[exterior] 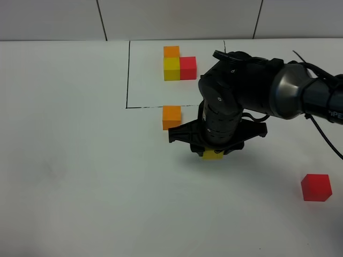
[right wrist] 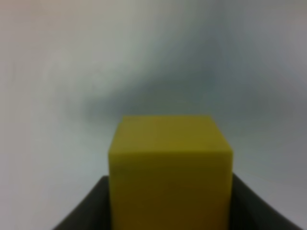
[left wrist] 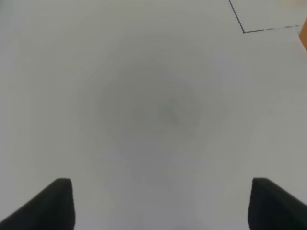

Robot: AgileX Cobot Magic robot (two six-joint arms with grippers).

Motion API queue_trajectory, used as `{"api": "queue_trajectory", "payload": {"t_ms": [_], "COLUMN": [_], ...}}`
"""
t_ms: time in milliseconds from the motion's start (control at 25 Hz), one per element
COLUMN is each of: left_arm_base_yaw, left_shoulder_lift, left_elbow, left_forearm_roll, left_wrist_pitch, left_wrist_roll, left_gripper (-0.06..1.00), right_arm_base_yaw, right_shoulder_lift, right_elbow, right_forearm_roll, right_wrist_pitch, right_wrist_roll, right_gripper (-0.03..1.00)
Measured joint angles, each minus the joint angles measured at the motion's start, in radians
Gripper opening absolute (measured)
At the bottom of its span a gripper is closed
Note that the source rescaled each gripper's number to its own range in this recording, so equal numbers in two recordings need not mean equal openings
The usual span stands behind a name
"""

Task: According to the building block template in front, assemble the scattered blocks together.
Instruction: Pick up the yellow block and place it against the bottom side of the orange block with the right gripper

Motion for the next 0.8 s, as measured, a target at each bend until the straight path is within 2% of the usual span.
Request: {"api": "queue_trajectory", "payload": {"t_ms": [320,800], "left_arm_base_yaw": [0.0,0.0], "left_shoulder_lift": [0.0,0.0], "left_elbow": [0.0,0.0], "left_forearm_roll": [0.0,0.0], "left_wrist_pitch": [0.0,0.0], "left_wrist_roll": [0.0,0.0], "left_gripper": [0.71,0.71], "right_arm_base_yaw": [0.03,0.045], "right_shoulder_lift": [0.138,0.315], "right_elbow": [-0.167,-0.367], "right_forearm_roll": [0.066,0.06], "right_wrist_pitch": [0.031,0.065], "right_wrist_roll": [-0.012,-0.039], "right_gripper": [0.01,0.01]}}
